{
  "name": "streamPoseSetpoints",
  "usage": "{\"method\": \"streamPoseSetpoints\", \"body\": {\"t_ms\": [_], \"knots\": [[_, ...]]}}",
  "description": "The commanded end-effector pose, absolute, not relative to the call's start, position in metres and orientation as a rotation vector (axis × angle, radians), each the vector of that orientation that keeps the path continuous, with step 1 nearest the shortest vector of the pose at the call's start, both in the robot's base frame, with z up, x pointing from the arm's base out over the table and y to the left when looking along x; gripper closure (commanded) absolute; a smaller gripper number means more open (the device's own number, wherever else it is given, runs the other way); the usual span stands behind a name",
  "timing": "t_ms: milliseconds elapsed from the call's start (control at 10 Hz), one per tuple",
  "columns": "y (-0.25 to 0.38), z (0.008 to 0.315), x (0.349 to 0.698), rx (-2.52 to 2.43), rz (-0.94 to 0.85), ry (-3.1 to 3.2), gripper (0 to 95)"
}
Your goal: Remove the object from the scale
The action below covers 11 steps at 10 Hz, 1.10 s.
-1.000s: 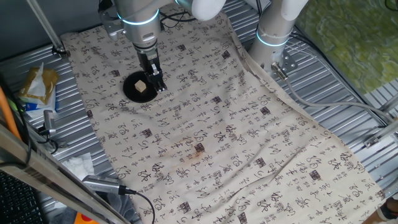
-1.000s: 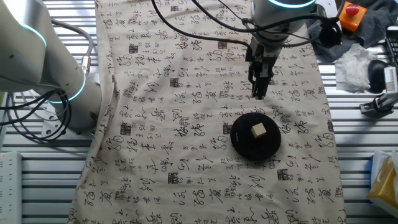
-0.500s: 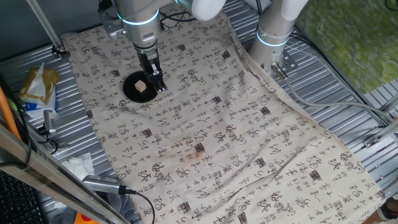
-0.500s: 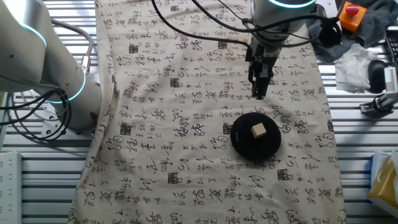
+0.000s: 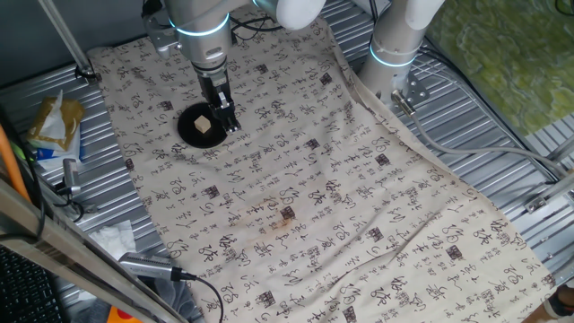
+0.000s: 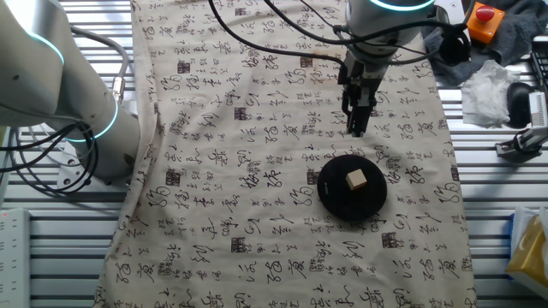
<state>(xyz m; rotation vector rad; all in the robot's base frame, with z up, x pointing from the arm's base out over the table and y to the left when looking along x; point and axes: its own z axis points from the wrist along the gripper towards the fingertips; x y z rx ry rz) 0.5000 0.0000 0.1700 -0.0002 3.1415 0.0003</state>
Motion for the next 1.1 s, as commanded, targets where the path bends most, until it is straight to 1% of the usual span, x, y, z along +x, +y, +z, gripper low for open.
{"method": "streamPoseSetpoints", "body": {"t_ms": [100,1100], "knots": [[-0.0001,0.1698,0.4996,-0.274,0.074,3.025,95.0],[-0.0002,0.1692,0.4979,-0.306,0.045,3.028,95.0]]}}
